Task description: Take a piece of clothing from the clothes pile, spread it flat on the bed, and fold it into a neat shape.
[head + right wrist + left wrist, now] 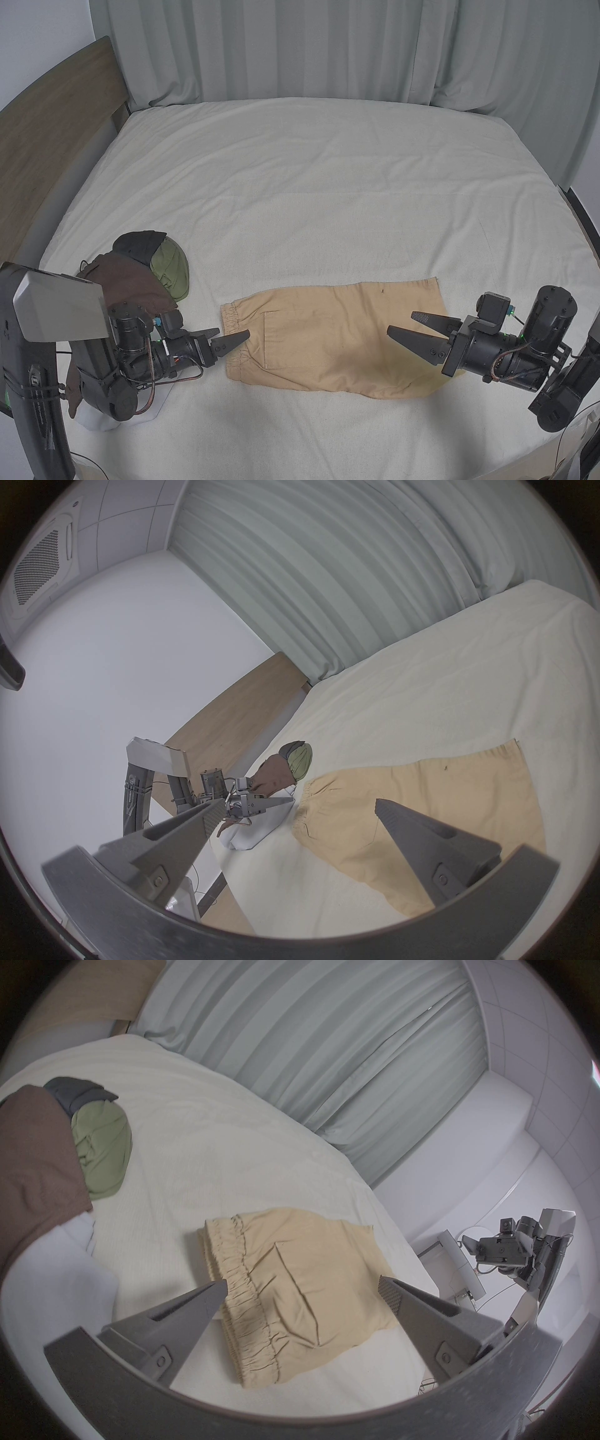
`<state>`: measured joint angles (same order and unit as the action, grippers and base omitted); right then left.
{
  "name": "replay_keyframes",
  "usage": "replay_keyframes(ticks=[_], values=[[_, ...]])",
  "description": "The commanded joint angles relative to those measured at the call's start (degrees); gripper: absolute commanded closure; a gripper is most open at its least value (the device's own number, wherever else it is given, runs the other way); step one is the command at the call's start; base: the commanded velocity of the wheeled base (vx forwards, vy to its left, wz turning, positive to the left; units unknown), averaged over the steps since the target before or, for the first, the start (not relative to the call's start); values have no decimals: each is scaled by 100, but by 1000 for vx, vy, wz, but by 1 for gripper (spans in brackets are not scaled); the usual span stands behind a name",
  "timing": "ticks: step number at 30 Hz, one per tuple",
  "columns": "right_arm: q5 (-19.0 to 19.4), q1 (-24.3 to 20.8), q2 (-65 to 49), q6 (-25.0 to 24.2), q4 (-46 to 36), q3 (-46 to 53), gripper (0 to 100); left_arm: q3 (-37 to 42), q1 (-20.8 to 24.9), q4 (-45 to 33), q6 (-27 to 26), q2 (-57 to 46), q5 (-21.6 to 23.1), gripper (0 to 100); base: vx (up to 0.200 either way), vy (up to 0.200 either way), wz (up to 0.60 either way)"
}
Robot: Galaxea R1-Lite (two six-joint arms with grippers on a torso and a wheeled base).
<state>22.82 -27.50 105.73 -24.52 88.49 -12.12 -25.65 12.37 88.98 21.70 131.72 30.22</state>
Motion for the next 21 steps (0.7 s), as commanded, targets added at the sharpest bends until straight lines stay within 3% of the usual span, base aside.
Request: replay_keyframes(ticks=[1,21], values=[[-6,-1,44,-1,1,8,0,-63,-16,14,-8,398,1,0,0,0,0],[-15,-1,220,8,1,25,0,-292,-24,14,27,1251,-25,0,0,0,0]])
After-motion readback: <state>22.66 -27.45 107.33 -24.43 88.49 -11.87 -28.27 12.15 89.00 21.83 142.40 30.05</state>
